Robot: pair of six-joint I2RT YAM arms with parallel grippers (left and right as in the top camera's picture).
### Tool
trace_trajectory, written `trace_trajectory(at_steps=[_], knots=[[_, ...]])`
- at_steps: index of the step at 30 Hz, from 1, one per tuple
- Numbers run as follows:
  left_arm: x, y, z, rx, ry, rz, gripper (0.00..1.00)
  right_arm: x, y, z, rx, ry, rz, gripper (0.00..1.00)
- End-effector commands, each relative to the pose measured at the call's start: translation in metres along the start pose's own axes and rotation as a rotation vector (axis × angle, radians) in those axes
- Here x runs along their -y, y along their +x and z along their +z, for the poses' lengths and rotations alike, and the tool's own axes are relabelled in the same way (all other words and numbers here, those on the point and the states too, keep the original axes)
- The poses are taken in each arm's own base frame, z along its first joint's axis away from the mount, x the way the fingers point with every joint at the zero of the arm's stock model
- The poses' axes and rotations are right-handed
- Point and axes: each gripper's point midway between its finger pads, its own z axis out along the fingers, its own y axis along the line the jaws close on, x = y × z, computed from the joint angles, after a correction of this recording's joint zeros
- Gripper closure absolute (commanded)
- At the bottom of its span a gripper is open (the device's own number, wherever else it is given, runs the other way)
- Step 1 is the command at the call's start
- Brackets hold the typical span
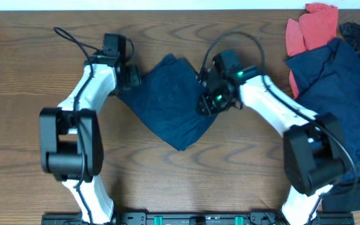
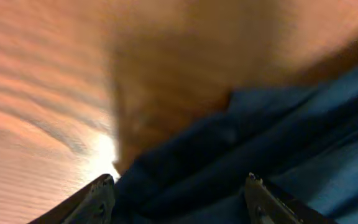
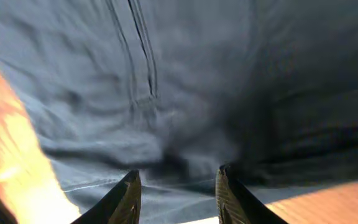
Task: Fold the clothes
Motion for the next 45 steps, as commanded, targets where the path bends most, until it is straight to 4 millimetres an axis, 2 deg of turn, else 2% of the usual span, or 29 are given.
trace_trajectory(at_steps=[1,4,7,10,12,14,16,20,21,22,23,25,29,35,39,42,45], knots=[[0.003,0.035,0.011,-0.161,0.039,0.016,0.37,0.011,0.017,0.026,-0.078,0.041,-0.004,0.62],[-0.009,0.068,0.004,-0.297,-0.012,-0.001,0.47,0.034,0.016,0.037,-0.080,0.125,0.001,0.62],[-0.021,0.103,-0.010,-0.447,-0.077,-0.059,0.48,0.068,-0.004,0.037,-0.002,0.266,-0.004,0.63],[-0.008,0.127,-0.023,-0.573,-0.005,-0.093,0.50,0.095,-0.039,0.024,0.139,0.377,-0.011,0.64],[0.005,0.134,-0.029,-0.612,0.075,-0.081,0.50,0.097,-0.058,0.015,0.204,0.374,-0.013,0.63],[0.013,0.131,-0.037,-0.605,0.131,-0.070,0.50,0.096,-0.068,0.007,0.227,0.359,-0.010,0.57],[0.015,0.121,-0.045,-0.553,0.150,-0.067,0.49,0.092,-0.069,0.005,0.221,0.344,-0.011,0.51],[0.013,0.085,-0.068,-0.370,0.197,-0.080,0.43,0.092,-0.058,0.005,0.169,0.350,-0.013,0.45],[0.013,0.075,-0.074,-0.321,0.214,-0.083,0.39,0.092,-0.056,0.005,0.161,0.351,-0.010,0.43],[0.014,0.065,-0.080,-0.275,0.229,-0.082,0.32,0.091,-0.055,0.002,0.159,0.351,-0.008,0.42],[0.015,0.055,-0.086,-0.223,0.246,-0.078,0.20,0.091,-0.055,-0.001,0.161,0.356,-0.008,0.40],[0.018,0.040,-0.090,-0.154,0.270,-0.063,0.08,0.088,-0.058,-0.011,0.180,0.359,-0.010,0.39],[0.022,0.029,-0.080,-0.118,0.283,-0.041,0.03,0.078,-0.069,-0.039,0.248,0.360,-0.024,0.36],[0.017,0.042,-0.040,-0.207,0.253,-0.052,0.00,0.067,-0.073,-0.068,0.304,0.370,-0.036,0.33],[0.016,0.052,-0.010,-0.275,0.246,-0.060,0.00,0.064,-0.069,-0.077,0.300,0.377,-0.034,0.33],[0.029,0.061,0.004,-0.328,0.334,-0.043,0.00,0.064,-0.066,-0.077,0.289,0.378,-0.031,0.33],[0.045,0.070,0.009,-0.376,0.426,-0.029,0.01,0.064,-0.063,-0.077,0.277,0.378,-0.028,0.33]])
